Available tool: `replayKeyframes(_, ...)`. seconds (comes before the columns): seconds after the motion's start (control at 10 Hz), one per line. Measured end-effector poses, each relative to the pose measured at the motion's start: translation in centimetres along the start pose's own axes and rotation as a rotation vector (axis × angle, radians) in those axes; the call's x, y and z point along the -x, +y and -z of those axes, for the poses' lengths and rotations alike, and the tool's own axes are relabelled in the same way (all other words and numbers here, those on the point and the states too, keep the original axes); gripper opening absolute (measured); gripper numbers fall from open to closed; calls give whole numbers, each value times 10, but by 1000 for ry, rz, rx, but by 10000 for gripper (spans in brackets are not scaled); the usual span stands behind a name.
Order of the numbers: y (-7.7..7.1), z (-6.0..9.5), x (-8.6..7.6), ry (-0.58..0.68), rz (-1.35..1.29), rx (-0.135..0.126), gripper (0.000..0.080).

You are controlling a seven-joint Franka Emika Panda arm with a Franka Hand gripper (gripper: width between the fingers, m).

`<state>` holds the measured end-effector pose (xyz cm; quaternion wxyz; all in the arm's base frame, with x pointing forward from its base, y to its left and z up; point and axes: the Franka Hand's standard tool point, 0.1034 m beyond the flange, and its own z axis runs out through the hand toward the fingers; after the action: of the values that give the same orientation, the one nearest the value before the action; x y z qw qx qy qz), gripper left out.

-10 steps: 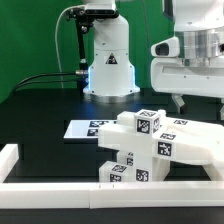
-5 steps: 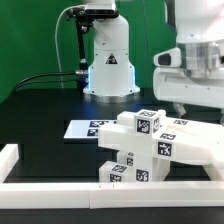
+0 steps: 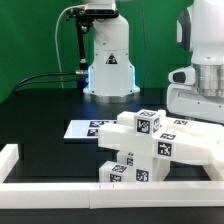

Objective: Assemble chair

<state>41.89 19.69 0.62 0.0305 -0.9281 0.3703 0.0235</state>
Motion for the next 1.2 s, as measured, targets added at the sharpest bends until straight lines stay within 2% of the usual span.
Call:
replayKeyframes(0.2, -6, 2, 4, -9, -12, -2, 649)
replayKeyframes(0.4, -5, 1, 4, -9, -14, 1, 637)
replayKeyframes(0.5, -5, 1, 4, -9, -14, 1, 469)
replayKeyframes(0.6, -5, 1, 3, -9, -14, 0, 384)
replayKeyframes(0.8, -4, 3, -1, -7, 8, -3, 384)
replayKeyframes(0.9, 0, 18, -20, -1, 58, -19, 384)
replayKeyframes(1.0, 12, 36, -38, 5, 121, -39, 384)
replayKeyframes(1.1, 33, 55, -57, 12, 156, -62, 384)
replayKeyframes(1.2, 55, 67, -71, 13, 183, -74, 384)
